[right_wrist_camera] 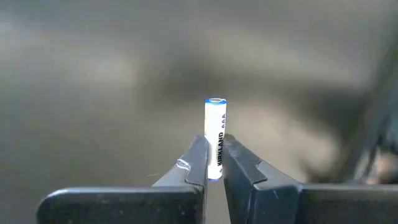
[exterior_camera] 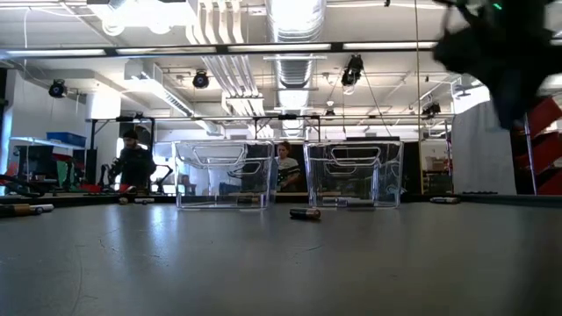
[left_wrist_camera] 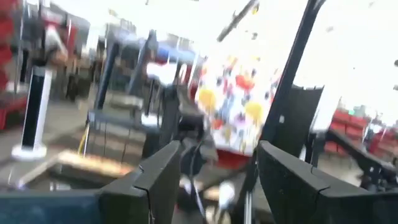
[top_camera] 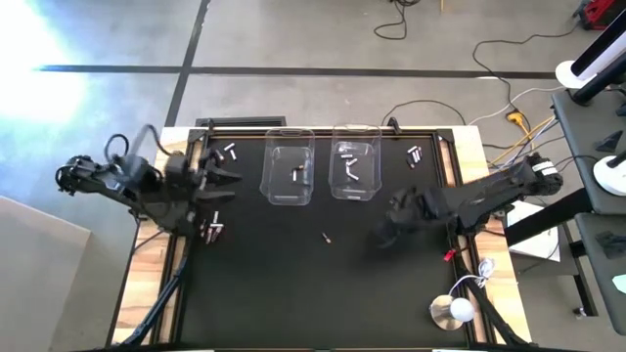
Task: Sort batteries
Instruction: Put the white battery into the right transparent bin
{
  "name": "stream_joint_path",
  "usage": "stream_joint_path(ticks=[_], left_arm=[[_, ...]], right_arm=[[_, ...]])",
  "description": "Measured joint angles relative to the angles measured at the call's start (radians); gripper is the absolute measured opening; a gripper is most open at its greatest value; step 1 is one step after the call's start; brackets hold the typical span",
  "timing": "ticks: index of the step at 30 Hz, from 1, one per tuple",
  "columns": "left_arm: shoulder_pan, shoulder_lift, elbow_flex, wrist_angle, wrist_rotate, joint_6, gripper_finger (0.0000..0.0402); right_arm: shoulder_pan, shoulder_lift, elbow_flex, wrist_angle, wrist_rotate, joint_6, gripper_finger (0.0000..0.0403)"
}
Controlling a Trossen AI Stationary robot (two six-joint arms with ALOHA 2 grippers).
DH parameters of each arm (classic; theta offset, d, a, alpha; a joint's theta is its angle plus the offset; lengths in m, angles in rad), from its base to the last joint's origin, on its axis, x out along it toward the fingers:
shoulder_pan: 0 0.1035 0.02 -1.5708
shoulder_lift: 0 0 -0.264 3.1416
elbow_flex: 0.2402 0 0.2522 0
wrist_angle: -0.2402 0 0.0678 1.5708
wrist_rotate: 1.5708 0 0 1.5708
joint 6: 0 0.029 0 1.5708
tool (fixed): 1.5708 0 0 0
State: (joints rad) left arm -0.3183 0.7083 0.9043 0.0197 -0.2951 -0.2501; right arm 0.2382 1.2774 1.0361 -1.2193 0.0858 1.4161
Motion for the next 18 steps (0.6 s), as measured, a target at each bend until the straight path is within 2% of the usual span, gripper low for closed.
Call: stream_joint_path(ticks=[5, 10, 14, 18], left_arm=[[0.0, -0.025, 0.0, 0.172, 0.001, 0.095, 0.019], [0.0, -0.031, 0.0, 0.237, 0.022, 0.142, 0.019], [0.0, -0.038, 0.0, 0.237, 0.026, 0.114, 0.019], [0.0, -0.037, 0.0, 0.257, 0.026, 0.099, 0.019]], right_arm=[[-0.25, 0.034, 0.188, 0.022, 0.007, -0.448, 0.0019], [-0.478, 0.16, 0.343, 0.101, -0.055, -0.944, 0.0018], [-0.576, 0.327, 0.463, 0.135, -0.184, -1.276, 0.0018], [-0.626, 0.511, 0.571, 0.079, -0.224, -1.463, 0.0018]])
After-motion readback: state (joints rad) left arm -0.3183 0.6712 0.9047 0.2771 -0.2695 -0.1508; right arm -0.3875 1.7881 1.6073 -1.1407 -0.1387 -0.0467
